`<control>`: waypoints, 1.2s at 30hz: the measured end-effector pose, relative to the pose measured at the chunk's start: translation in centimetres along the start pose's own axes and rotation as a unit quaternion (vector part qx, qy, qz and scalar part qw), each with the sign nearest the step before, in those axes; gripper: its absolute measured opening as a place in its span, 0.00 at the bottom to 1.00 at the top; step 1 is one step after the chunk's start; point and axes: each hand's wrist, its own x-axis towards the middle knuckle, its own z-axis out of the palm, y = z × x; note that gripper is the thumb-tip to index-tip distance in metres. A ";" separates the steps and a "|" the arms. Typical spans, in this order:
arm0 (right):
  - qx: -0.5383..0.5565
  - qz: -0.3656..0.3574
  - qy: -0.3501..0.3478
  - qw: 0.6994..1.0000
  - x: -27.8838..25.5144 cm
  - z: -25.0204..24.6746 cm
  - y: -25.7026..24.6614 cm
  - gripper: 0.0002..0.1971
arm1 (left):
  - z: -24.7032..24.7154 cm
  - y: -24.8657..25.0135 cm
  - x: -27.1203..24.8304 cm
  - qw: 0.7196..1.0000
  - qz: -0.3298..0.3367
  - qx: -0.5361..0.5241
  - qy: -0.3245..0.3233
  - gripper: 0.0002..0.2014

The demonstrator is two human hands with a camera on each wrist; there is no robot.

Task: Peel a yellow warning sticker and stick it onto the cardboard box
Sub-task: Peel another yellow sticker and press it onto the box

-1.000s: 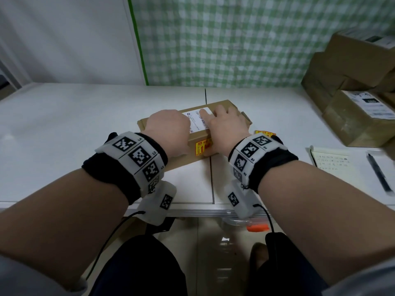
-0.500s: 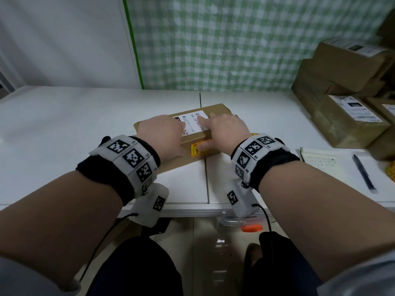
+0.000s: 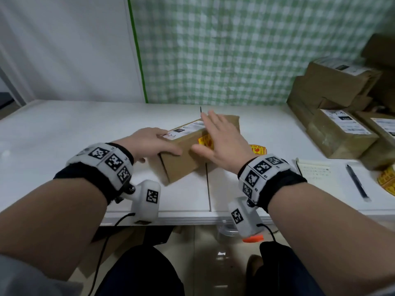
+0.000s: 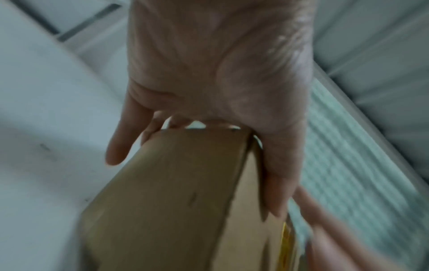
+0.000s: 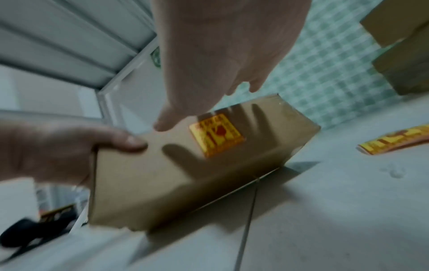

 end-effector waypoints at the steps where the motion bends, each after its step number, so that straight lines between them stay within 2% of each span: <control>1: -0.023 -0.029 -0.015 0.999 -0.2 0.0 -0.5 0.49 | -0.4 -0.1 -0.1 0.999 -0.012 -0.036 -0.021 0.31; 3: -0.068 -0.080 -0.046 0.993 -0.4 0.3 -1.2 0.57 | -1.0 -0.5 -0.3 0.995 -0.033 -0.075 -0.056 0.24; 5: -0.087 -0.098 -0.060 0.990 -0.3 1.0 -1.5 0.61 | -1.4 -1.1 -0.3 0.992 -0.044 -0.098 -0.070 0.22; 8: -0.076 -0.057 -0.065 0.993 0.3 1.7 -0.8 0.61 | -1.6 -1.8 0.0 0.988 -0.047 -0.121 -0.080 0.25; 13: -0.080 -0.011 -0.082 0.993 2.4 0.8 0.7 0.54 | -2.2 -2.3 1.0 0.984 -0.050 -0.147 -0.090 0.32; 16: -0.088 -0.020 -0.081 0.993 4.6 0.5 0.7 0.57 | -2.6 -2.1 2.1 0.979 -0.047 -0.175 -0.096 0.24; 19: -0.099 -0.034 -0.070 0.992 6.9 -0.1 1.4 0.56 | -3.0 -1.6 3.8 0.972 -0.044 -0.220 -0.071 0.16; 23: -0.117 0.009 -0.056 0.992 9.9 -1.3 3.4 0.51 | -3.3 0.5 6.6 0.963 0.000 -0.268 -0.010 0.13; 24: -0.118 0.027 -0.051 0.991 10.7 -1.5 4.0 0.51 | -3.3 1.3 7.4 0.962 0.016 -0.271 0.007 0.14; 26: -0.115 0.065 -0.049 0.990 12.3 -1.8 5.1 0.51 | -3.3 2.7 9.1 0.963 0.045 -0.263 0.042 0.27; 28: -0.104 0.096 -0.055 0.988 13.7 -1.8 6.0 0.51 | -3.1 3.9 10.8 0.964 0.070 -0.250 0.061 0.33; 34: -0.065 0.107 -0.073 0.989 16.8 -0.5 8.2 0.50 | -2.3 5.5 14.7 0.966 0.083 -0.223 0.106 0.32; 36: -0.057 0.093 -0.072 0.991 17.1 0.3 8.3 0.45 | -1.9 5.3 15.6 0.967 0.078 -0.215 0.112 0.29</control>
